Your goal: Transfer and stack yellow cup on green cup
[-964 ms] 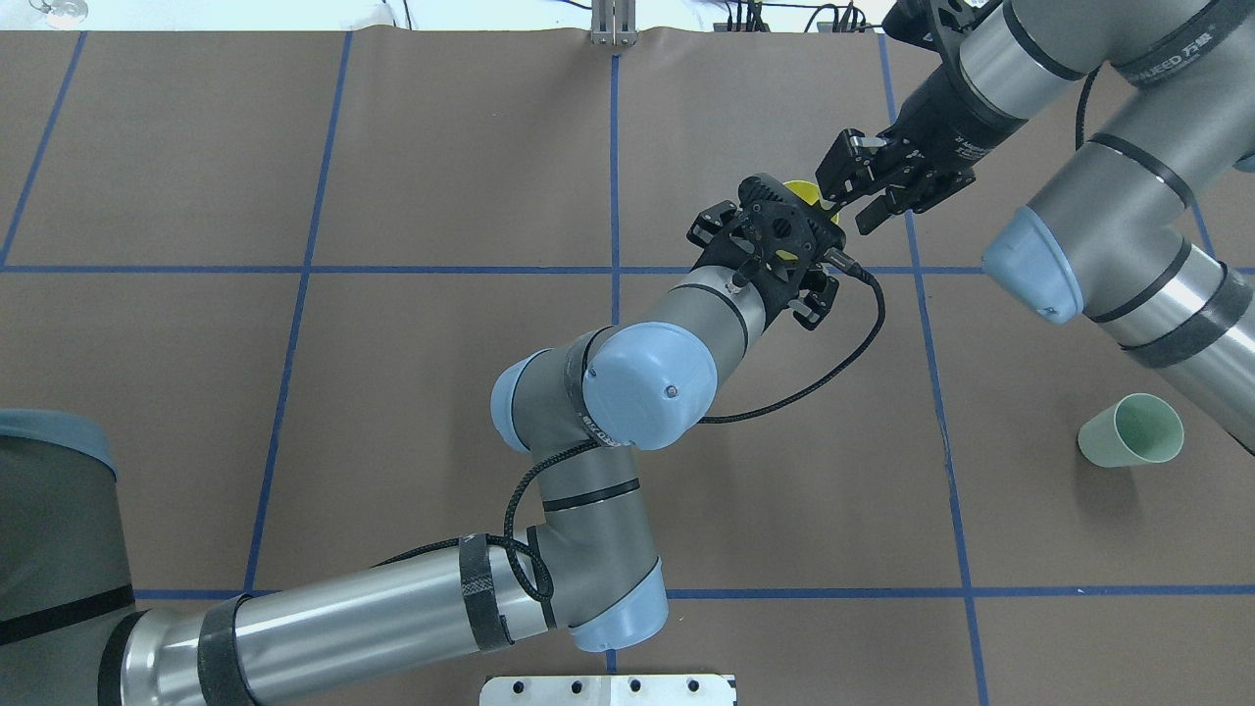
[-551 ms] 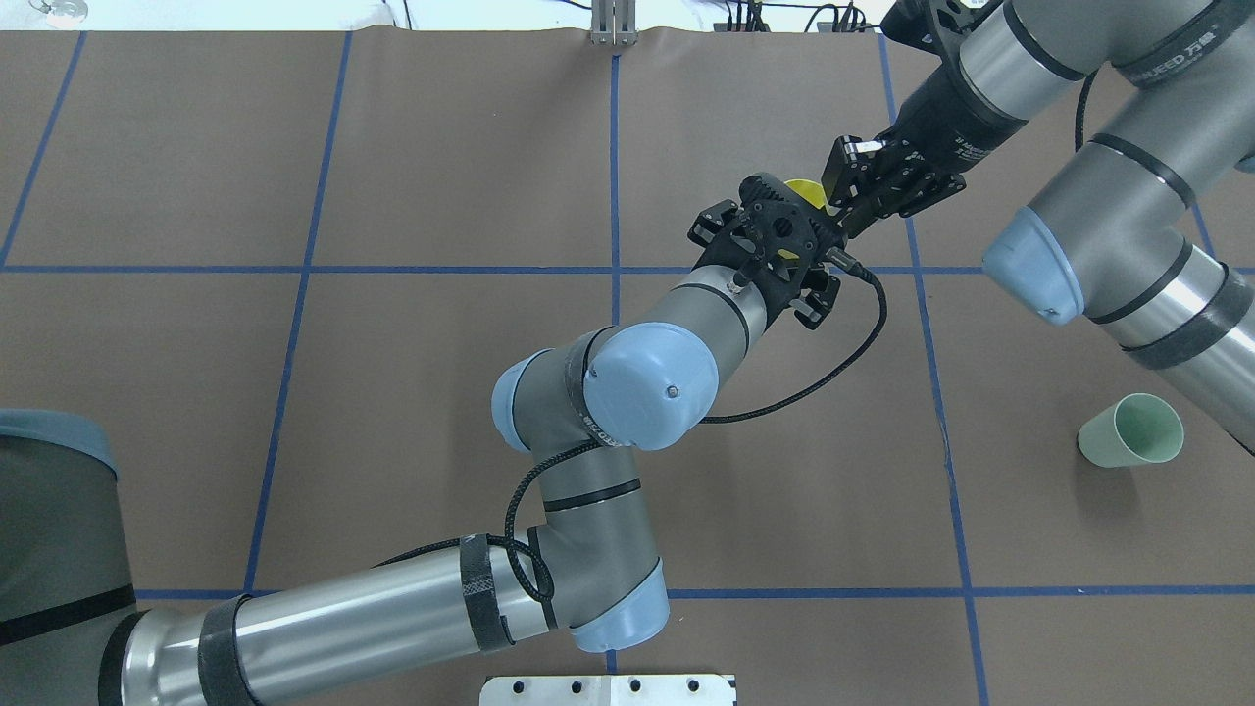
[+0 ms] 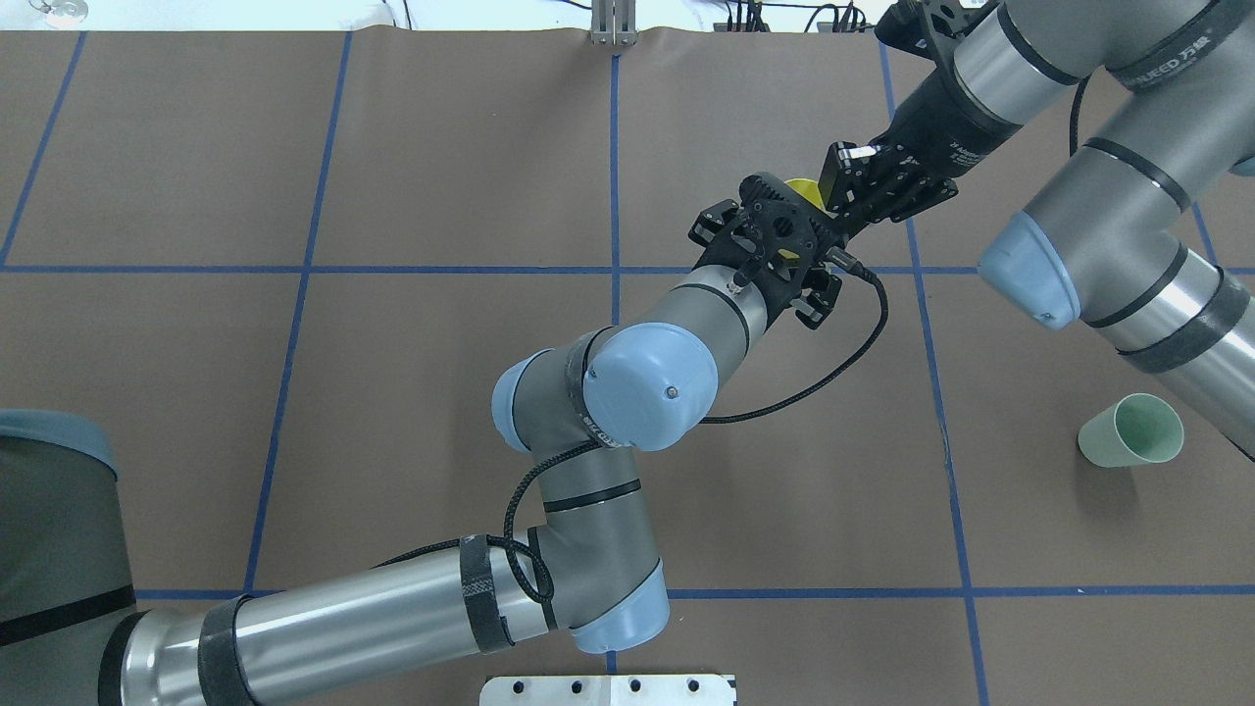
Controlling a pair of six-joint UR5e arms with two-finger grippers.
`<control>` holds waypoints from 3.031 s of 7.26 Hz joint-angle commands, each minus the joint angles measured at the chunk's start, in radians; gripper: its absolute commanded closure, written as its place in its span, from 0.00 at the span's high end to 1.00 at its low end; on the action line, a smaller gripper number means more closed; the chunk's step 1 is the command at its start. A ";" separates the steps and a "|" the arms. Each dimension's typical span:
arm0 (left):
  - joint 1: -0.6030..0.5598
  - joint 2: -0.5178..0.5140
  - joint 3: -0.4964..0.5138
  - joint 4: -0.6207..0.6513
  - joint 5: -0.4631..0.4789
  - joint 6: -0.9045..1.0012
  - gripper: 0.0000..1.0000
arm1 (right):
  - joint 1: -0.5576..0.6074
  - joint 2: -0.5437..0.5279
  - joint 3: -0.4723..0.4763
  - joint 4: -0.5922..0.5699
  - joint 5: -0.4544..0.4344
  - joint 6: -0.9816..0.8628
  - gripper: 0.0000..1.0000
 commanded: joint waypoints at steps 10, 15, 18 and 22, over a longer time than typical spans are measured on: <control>-0.058 0.073 -0.003 -0.116 0.001 -0.006 1.00 | 0.223 -0.210 0.103 -0.005 0.022 0.038 0.00; -0.319 0.234 0.046 -0.073 -0.290 -0.216 1.00 | 0.151 -0.685 0.365 -0.003 -0.308 -0.175 0.00; -0.413 0.329 0.031 -0.070 -0.396 -0.238 1.00 | 0.146 -0.787 0.387 0.000 -0.310 -0.288 0.00; -0.441 0.362 0.029 -0.070 -0.437 -0.240 1.00 | 0.143 -0.777 0.302 0.060 -0.282 -0.318 0.00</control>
